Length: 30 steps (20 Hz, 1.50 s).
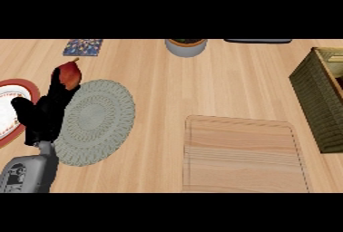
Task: Pick the squash from the cutting board and place it in the basket
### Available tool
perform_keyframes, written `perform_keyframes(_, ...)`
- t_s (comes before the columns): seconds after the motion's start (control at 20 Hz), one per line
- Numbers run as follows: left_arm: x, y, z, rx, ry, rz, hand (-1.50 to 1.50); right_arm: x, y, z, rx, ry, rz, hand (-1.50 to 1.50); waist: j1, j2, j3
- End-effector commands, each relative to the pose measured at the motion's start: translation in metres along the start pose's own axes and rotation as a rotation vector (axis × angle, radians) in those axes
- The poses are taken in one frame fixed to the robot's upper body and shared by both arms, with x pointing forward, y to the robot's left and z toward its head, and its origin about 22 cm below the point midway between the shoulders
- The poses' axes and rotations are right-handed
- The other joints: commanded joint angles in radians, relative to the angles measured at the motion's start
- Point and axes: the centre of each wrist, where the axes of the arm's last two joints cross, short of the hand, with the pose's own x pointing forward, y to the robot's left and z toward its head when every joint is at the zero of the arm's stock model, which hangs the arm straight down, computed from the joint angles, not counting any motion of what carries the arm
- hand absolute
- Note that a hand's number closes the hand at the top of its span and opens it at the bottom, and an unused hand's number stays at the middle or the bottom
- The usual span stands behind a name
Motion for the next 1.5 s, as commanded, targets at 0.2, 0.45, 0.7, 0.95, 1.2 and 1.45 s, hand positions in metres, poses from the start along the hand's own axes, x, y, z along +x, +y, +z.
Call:
perform_keyframes(0.2,-0.001,0.000,-0.010,0.014,-0.007,0.005,0.00,-0.014,0.017,-0.030,0.094,0.040,0.084,1.50,-0.006,0.001,-0.001)
perform_keyframes(0.45,0.004,0.011,-0.010,0.018,0.009,-0.004,0.00,-0.016,0.020,-0.026,0.265,0.073,0.145,1.50,-0.017,-0.003,-0.001)
perform_keyframes(0.7,0.012,0.009,0.002,0.022,-0.009,-0.006,0.00,-0.034,0.036,-0.028,0.277,0.072,0.100,1.50,-0.015,-0.004,0.000)
perform_keyframes(0.95,-0.002,0.010,-0.011,0.019,0.001,-0.014,0.00,-0.041,0.056,-0.030,0.254,0.056,0.112,1.50,-0.018,-0.002,0.000)
perform_keyframes(1.2,0.003,0.018,0.005,0.003,-0.012,-0.012,0.00,-0.055,0.043,-0.023,0.274,0.070,0.155,1.50,-0.015,-0.004,0.000)
perform_keyframes(1.45,0.007,0.014,0.004,0.011,0.011,0.006,0.00,-0.052,0.066,-0.029,0.288,0.073,0.210,1.50,-0.016,-0.004,0.000)
